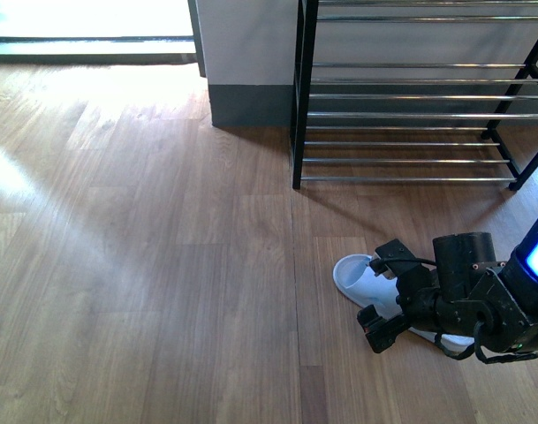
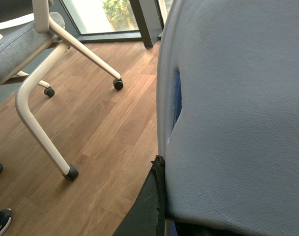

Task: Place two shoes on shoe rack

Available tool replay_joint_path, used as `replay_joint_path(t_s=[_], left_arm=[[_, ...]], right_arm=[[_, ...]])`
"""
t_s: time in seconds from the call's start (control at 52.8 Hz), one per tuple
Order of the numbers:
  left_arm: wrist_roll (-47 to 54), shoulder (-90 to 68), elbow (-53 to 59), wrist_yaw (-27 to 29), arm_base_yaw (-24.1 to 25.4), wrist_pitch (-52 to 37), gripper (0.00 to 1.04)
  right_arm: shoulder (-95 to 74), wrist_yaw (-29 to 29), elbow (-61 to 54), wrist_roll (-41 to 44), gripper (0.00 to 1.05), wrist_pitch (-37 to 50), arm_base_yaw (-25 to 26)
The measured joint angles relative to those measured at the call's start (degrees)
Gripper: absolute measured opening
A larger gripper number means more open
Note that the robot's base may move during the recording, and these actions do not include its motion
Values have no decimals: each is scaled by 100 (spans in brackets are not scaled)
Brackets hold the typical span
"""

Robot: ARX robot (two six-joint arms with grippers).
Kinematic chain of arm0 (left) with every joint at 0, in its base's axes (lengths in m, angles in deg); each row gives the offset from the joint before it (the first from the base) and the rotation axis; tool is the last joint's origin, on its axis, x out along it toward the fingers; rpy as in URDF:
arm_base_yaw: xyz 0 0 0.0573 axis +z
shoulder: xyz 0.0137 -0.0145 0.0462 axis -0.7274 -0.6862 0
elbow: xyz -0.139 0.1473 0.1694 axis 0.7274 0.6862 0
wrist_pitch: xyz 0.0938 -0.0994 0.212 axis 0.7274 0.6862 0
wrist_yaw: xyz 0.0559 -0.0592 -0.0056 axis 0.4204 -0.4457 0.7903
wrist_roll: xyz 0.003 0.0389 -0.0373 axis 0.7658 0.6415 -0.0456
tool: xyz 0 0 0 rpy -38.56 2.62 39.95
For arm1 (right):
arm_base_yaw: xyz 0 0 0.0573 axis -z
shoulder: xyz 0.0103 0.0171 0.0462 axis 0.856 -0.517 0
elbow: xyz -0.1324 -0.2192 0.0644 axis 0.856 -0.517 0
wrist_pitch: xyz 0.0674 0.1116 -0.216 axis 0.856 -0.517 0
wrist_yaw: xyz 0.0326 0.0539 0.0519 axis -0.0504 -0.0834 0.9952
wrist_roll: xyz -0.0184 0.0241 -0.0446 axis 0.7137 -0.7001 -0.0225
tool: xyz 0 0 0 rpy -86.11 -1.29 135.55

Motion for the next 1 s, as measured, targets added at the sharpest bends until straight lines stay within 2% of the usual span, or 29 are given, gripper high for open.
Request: replay_joint_path(t_s=[0.057, 0.171, 0.265, 0.701, 0.796, 1.004], left_arm=[[2, 0, 0, 0, 0, 0, 2], [0, 0, 0, 0, 0, 0, 2], [0, 0, 0, 0, 0, 0, 2], [2, 0, 0, 0, 0, 0, 2], [0, 0, 0, 0, 0, 0, 2], [0, 0, 0, 0, 0, 0, 2]], right_arm=[[-79, -4, 52, -13, 96, 24, -37], [-144, -46, 66, -48, 84, 116, -74], [-170, 42, 164, -46, 68, 61, -35], [-170, 2, 131, -142, 17, 299, 48], [-170, 7, 133, -142, 1, 334, 48], [98, -210, 87, -74, 2, 232, 120]])
